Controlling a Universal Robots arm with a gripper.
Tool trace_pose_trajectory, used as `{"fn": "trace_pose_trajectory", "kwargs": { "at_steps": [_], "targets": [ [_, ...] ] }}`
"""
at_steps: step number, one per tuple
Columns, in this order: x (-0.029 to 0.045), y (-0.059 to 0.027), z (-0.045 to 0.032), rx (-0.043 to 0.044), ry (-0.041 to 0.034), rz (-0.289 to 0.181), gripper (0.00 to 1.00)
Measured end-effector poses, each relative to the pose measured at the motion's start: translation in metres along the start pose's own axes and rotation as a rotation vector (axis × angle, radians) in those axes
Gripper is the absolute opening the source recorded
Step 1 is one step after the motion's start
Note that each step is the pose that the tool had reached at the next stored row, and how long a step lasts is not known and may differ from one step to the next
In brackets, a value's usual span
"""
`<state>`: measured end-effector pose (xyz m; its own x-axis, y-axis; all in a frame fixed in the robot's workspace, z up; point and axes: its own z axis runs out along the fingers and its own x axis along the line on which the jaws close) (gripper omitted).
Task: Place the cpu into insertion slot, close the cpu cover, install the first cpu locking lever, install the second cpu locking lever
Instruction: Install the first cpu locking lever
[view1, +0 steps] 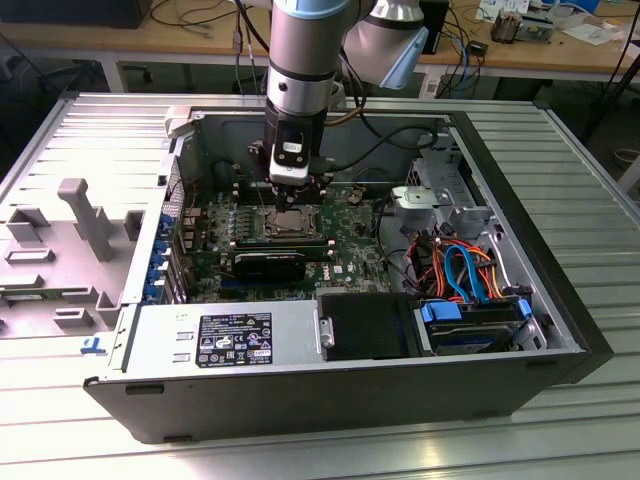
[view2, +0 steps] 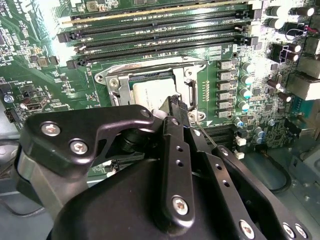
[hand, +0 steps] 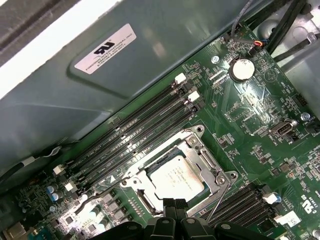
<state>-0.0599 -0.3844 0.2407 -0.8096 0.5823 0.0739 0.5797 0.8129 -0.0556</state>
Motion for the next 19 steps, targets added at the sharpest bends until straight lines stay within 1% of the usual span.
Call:
{"fn": "trace_pose_trajectory", "kwargs": {
  "at_steps": [19],
  "targets": [
    [0.0000,0.0000,0.0000,0.0021,-0.0016,-0.027,0.11]
  ]
}}
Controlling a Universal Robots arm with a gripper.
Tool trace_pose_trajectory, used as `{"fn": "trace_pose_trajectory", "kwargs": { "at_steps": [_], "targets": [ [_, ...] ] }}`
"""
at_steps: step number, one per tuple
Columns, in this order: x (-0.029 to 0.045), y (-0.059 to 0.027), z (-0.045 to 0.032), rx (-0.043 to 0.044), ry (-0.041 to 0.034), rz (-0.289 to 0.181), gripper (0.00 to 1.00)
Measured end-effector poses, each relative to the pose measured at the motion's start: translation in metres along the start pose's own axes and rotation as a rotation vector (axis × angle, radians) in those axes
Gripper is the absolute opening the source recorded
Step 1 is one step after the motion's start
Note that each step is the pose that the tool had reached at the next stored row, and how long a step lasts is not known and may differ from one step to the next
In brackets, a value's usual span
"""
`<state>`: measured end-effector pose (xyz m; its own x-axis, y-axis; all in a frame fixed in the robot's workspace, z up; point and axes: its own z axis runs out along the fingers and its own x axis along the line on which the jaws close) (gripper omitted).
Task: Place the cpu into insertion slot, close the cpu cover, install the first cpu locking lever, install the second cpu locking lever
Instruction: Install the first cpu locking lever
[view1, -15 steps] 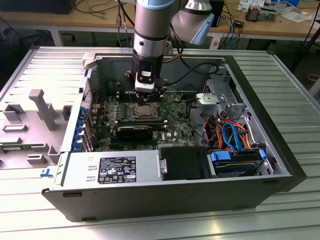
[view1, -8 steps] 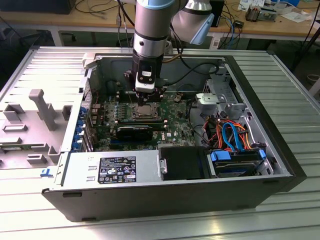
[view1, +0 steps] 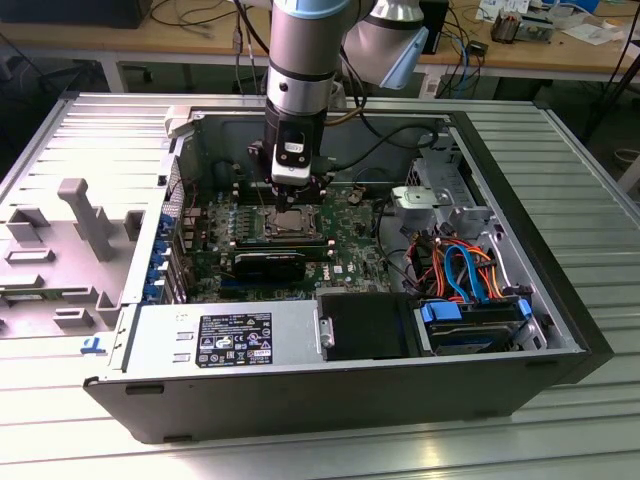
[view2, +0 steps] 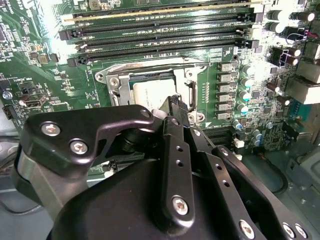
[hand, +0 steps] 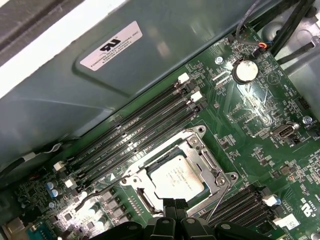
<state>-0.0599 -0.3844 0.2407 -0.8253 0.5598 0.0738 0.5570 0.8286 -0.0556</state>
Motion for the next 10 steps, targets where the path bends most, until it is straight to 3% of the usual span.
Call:
{"fn": "trace_pose_trajectory", "kwargs": {
  "at_steps": [10],
  "targets": [
    [0.0000,0.0000,0.0000,0.0007,-0.0006,-0.011,0.11]
  ]
}}
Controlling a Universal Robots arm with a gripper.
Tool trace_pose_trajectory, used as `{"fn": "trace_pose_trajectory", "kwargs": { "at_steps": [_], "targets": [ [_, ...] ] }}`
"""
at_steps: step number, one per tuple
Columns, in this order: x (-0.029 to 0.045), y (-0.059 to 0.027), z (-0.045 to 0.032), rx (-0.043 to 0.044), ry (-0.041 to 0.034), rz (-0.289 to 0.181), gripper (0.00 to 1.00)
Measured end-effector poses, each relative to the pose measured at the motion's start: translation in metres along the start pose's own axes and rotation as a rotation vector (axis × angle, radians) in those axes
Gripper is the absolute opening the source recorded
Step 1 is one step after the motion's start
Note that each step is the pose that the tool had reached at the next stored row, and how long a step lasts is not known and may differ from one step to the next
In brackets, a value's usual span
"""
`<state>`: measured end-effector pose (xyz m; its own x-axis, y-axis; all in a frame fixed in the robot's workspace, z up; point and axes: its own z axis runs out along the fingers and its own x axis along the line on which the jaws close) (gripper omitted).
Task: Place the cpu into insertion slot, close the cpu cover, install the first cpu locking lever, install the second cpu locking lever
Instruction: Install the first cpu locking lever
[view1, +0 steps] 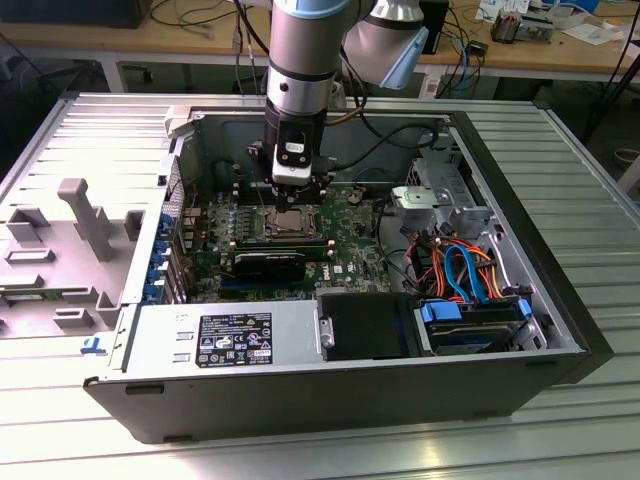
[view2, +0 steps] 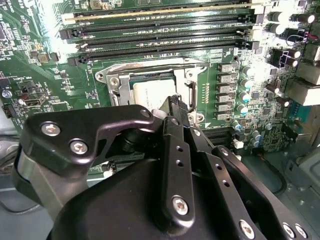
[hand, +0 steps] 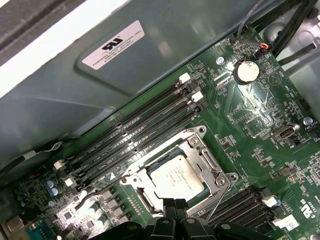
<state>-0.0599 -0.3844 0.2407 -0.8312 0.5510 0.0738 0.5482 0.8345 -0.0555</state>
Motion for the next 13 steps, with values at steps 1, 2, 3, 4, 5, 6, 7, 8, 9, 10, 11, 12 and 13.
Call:
{"fn": "trace_pose_trajectory", "kwargs": {
  "at_steps": [1,2,3,4,5,6,7,8,9,10,11,12,13],
  "targets": [
    [0.0000,0.0000,0.0000,0.0001,-0.0001,-0.001,0.11],
    [0.0000,0.0000,0.0000,0.0002,-0.0001,-0.002,0.11],
    [0.0000,0.0000,0.0000,0.0003,-0.0002,-0.003,0.11],
    [0.0000,0.0000,0.0000,0.0003,-0.0002,-0.004,0.11],
    [0.0000,0.0000,0.0000,0.0004,-0.0003,-0.005,0.11],
    [0.0000,0.0000,0.0000,0.0005,-0.0004,-0.007,0.11],
    [0.0000,0.0000,0.0000,0.0006,-0.0004,-0.007,0.11],
    [0.0000,0.0000,0.0000,0.0006,-0.0005,-0.008,0.11],
    [0.0000,0.0000,0.0000,0.0007,-0.0005,-0.009,0.11],
    [0.0000,0.0000,0.0000,0.0007,-0.0005,-0.010,0.11],
    [0.0000,0.0000,0.0000,0.0009,-0.0006,-0.010,0.11],
    [0.0000,0.0000,0.0000,0.0008,-0.0006,-0.011,0.11],
    [0.0000,0.0000,0.0000,0.0009,-0.0007,-0.013,0.11]
  ]
}}
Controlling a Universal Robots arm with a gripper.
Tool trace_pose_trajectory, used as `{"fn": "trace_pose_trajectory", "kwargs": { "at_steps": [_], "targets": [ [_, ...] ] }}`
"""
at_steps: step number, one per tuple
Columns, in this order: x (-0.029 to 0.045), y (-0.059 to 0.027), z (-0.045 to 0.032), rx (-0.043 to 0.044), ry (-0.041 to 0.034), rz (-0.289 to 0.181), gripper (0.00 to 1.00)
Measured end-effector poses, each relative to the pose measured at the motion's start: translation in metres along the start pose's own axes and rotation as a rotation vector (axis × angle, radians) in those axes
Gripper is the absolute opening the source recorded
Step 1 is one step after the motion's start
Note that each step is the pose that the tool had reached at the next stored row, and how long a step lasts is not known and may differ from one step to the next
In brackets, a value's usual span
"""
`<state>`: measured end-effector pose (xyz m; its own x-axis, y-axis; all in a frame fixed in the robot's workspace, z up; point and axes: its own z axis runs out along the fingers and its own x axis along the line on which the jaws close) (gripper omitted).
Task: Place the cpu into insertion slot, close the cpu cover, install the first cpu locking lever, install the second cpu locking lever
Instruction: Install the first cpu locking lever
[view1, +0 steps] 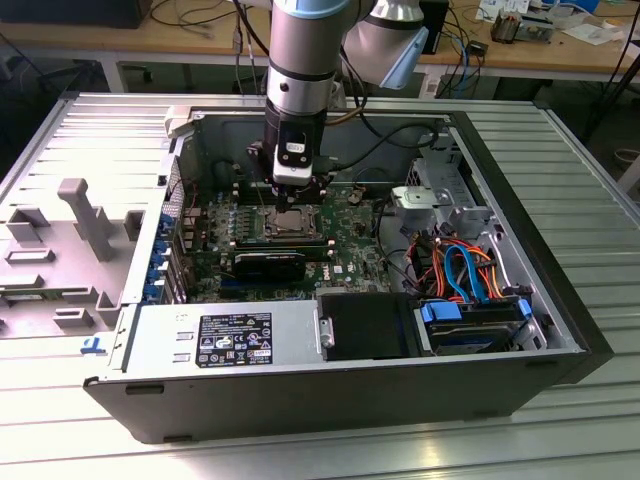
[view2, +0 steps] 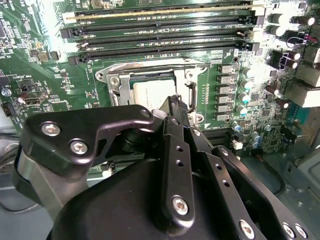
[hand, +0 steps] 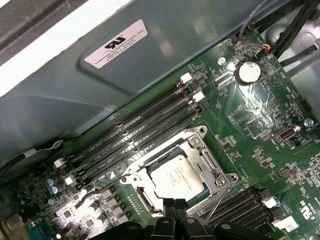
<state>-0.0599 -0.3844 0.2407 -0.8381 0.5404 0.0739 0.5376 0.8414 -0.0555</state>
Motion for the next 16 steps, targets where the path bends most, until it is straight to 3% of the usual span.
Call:
{"fn": "trace_pose_trajectory", "kwargs": {
  "at_steps": [16],
  "targets": [
    [0.0000,0.0000,0.0000,0.0012,-0.0009,-0.017,0.11]
  ]
}}
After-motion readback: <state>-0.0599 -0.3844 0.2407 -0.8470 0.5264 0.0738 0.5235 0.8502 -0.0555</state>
